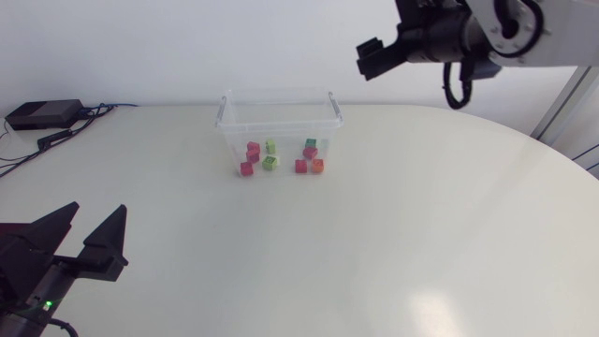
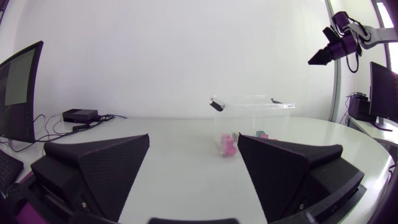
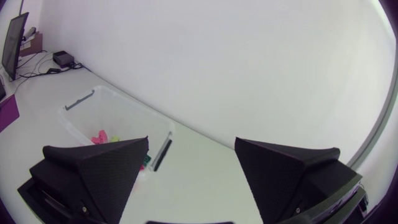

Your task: Place the duplo bricks in the container

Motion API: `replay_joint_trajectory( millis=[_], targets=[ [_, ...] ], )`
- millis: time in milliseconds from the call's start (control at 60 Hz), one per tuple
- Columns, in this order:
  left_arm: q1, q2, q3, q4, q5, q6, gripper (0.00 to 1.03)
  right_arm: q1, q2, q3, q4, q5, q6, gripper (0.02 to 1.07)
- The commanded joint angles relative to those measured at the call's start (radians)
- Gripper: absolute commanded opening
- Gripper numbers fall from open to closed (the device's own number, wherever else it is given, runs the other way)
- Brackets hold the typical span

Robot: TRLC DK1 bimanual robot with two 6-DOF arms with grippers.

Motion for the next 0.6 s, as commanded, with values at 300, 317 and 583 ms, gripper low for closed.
replay_joint_trajectory(
  millis=[300, 317, 583],
  targets=[
    [0.007, -0.012, -0.021, 0.016, 0.010, -0.024, 0.99, -0.146, -0.447, -0.552, 0.129, 0.052, -0.025, 1.03],
    [0.007, -0.012, -0.021, 0.017, 0.010, -0.024, 0.99, -0.149, -0.467, -0.575, 0.134, 0.053, -0.027, 1.03],
    [0.007, -0.012, -0.021, 0.017, 0.010, -0.024, 0.99, -0.249, -0.702, -0.791, 0.098, 0.001, -0.025, 1.03]
  ],
)
